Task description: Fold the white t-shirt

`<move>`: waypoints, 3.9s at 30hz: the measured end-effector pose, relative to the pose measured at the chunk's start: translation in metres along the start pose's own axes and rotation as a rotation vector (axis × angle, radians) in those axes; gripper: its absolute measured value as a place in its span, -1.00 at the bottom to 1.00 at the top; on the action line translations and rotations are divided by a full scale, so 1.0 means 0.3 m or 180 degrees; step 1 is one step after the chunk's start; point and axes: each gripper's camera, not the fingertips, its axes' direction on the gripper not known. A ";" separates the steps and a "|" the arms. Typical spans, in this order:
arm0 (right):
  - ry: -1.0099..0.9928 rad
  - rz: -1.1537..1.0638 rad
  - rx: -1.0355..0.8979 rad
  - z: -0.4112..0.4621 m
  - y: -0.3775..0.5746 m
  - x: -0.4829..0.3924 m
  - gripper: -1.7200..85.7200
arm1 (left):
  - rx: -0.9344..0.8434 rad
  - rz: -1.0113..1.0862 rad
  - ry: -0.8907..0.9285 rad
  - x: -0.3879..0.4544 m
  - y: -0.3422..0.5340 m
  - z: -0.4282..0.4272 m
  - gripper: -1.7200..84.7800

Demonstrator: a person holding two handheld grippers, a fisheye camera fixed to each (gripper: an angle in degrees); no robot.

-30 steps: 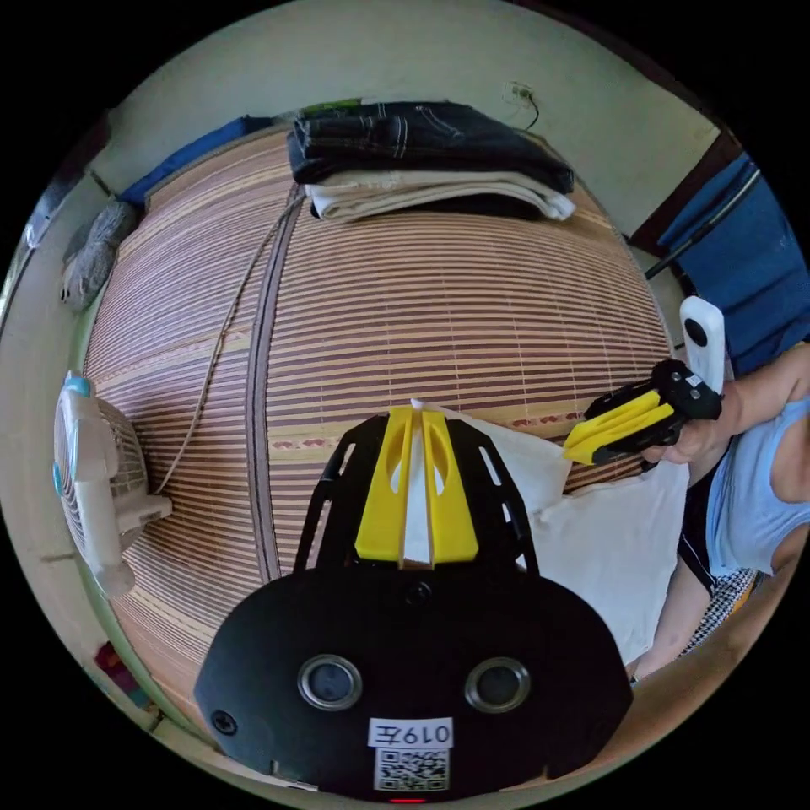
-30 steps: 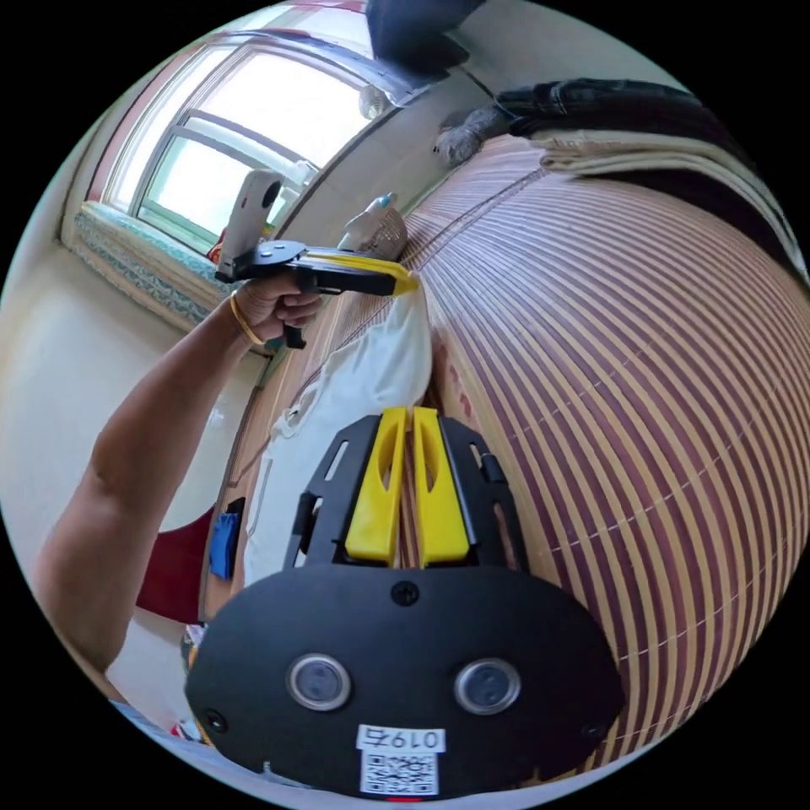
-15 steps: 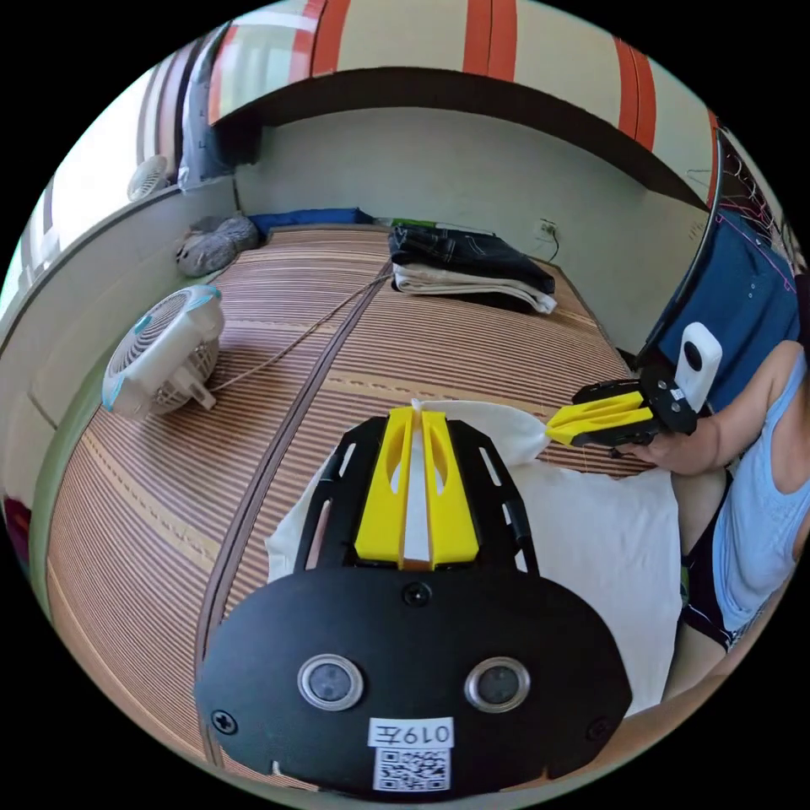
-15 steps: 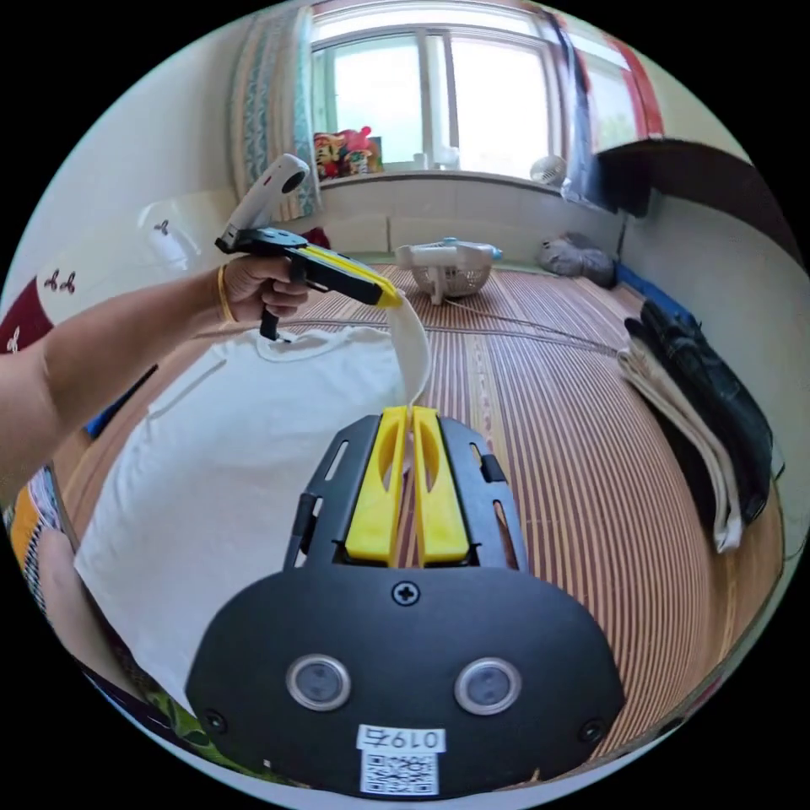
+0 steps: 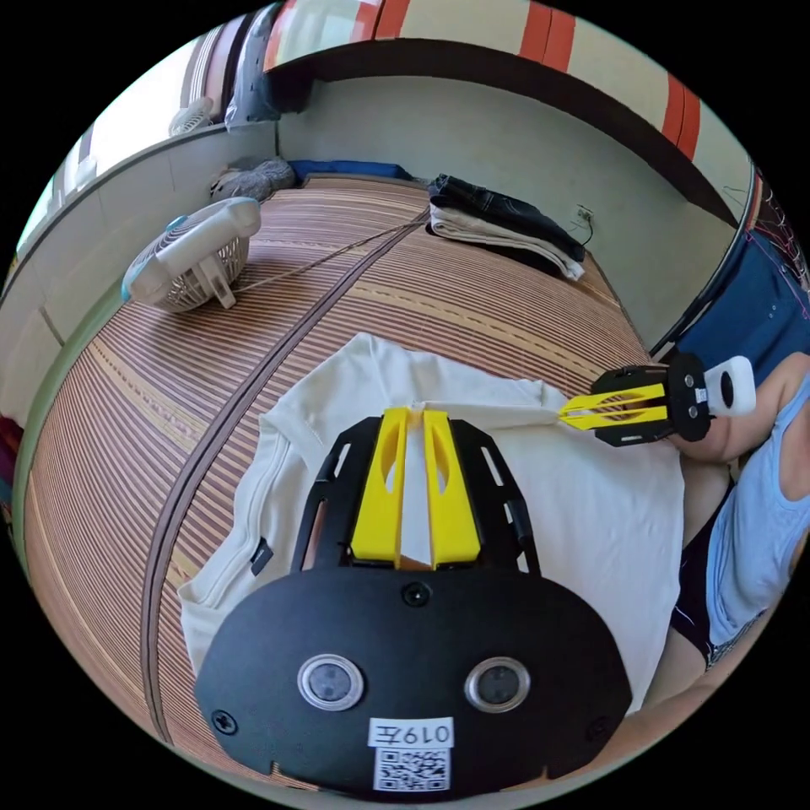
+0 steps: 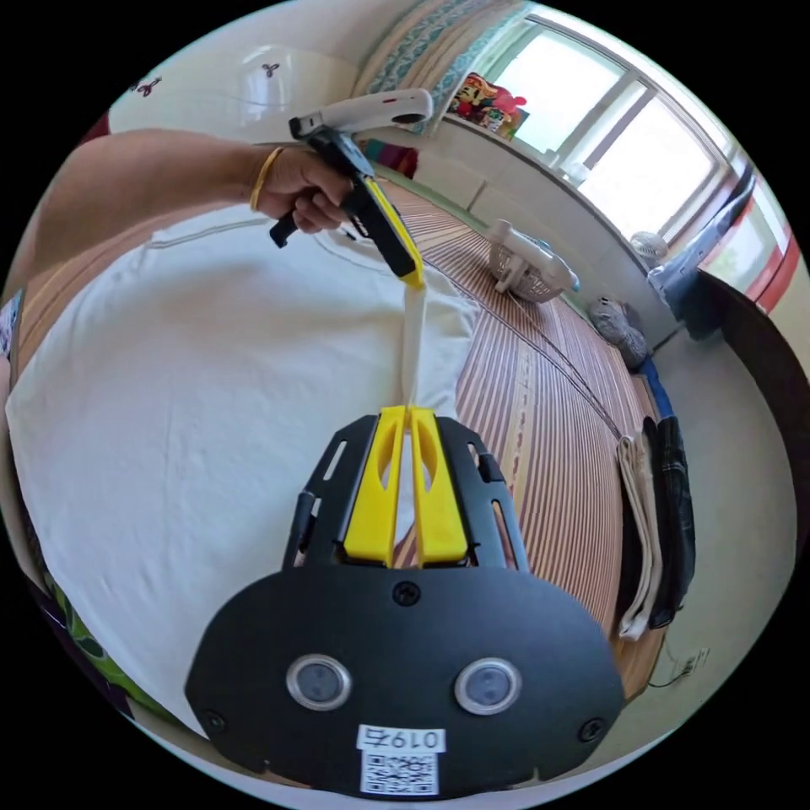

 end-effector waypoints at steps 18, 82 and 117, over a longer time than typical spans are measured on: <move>0.0573 -0.0784 0.0449 -0.025 0.050 -0.222 -0.78 | 0.0431 -0.0234 0.0241 0.186 0.338 -0.144 -0.92; 0.1610 -0.1405 0.0172 0.326 0.223 -0.472 -0.81 | 0.0537 -0.1356 0.0499 0.494 0.316 0.316 -0.94; 0.1579 -0.1435 0.0027 0.412 0.277 -0.369 -0.96 | 0.0244 -0.2365 0.1383 -0.598 -0.125 0.589 -0.71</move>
